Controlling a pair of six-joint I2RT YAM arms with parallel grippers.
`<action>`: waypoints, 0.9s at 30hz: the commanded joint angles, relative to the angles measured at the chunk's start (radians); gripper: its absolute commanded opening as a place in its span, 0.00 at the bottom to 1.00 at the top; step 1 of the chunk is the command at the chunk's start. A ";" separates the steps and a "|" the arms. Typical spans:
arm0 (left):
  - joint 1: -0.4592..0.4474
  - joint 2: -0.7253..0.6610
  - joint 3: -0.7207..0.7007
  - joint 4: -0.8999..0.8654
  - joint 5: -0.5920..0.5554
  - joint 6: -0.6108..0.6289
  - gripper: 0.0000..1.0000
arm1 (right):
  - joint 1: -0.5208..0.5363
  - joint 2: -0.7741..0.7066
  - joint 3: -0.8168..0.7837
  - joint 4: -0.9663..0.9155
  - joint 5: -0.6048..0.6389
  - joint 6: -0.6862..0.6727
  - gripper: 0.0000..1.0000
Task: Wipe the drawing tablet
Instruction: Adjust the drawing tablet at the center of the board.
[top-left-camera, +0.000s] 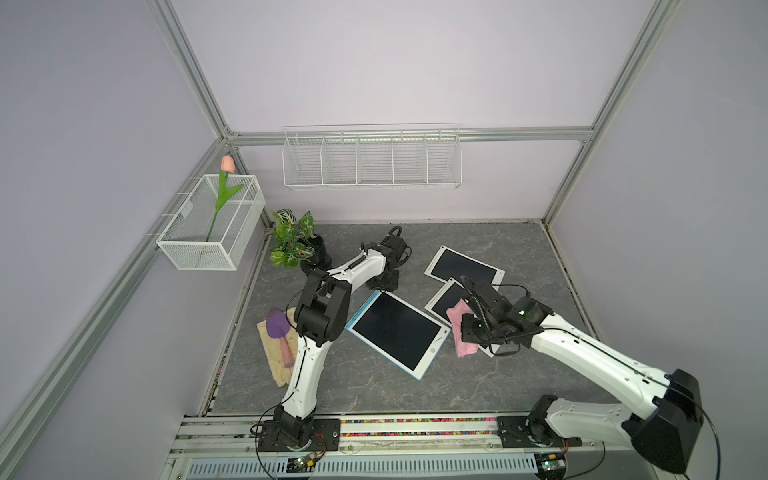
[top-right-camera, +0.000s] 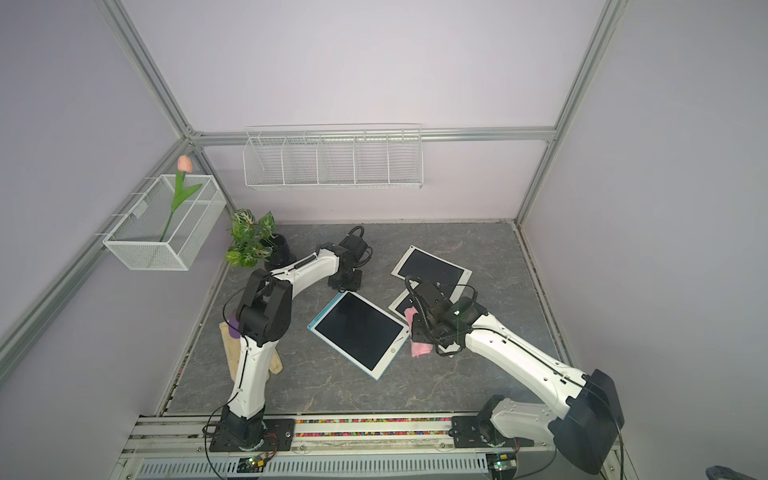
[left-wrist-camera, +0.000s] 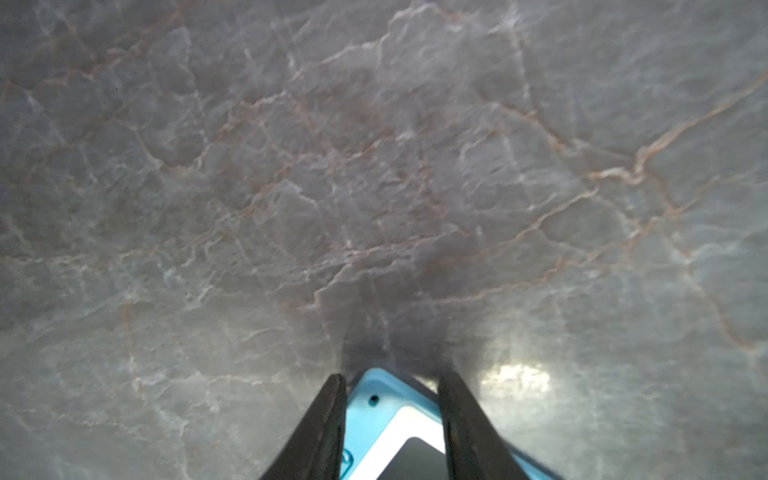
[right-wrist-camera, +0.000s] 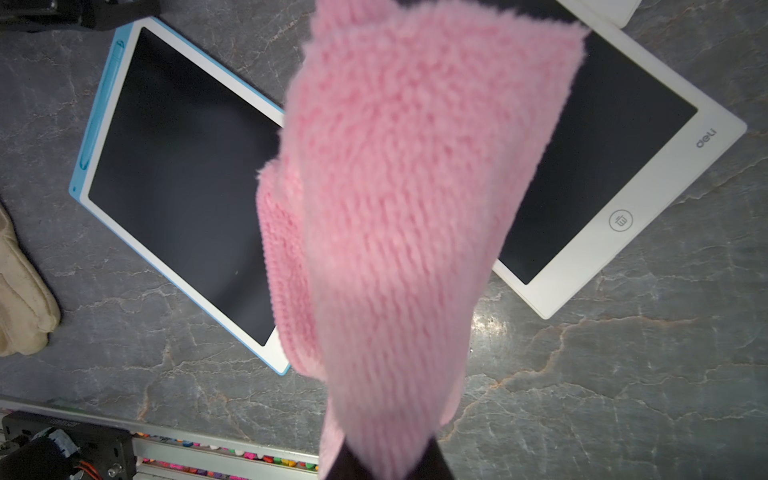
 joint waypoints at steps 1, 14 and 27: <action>0.033 -0.021 -0.091 -0.015 -0.006 -0.019 0.40 | -0.003 0.014 0.005 0.027 -0.008 0.010 0.07; 0.095 -0.297 -0.303 0.011 0.036 -0.063 0.39 | 0.043 0.237 0.194 0.045 -0.024 -0.083 0.07; 0.130 -0.764 -0.822 0.023 0.141 -0.226 0.31 | 0.154 0.779 0.755 0.057 -0.105 -0.129 0.07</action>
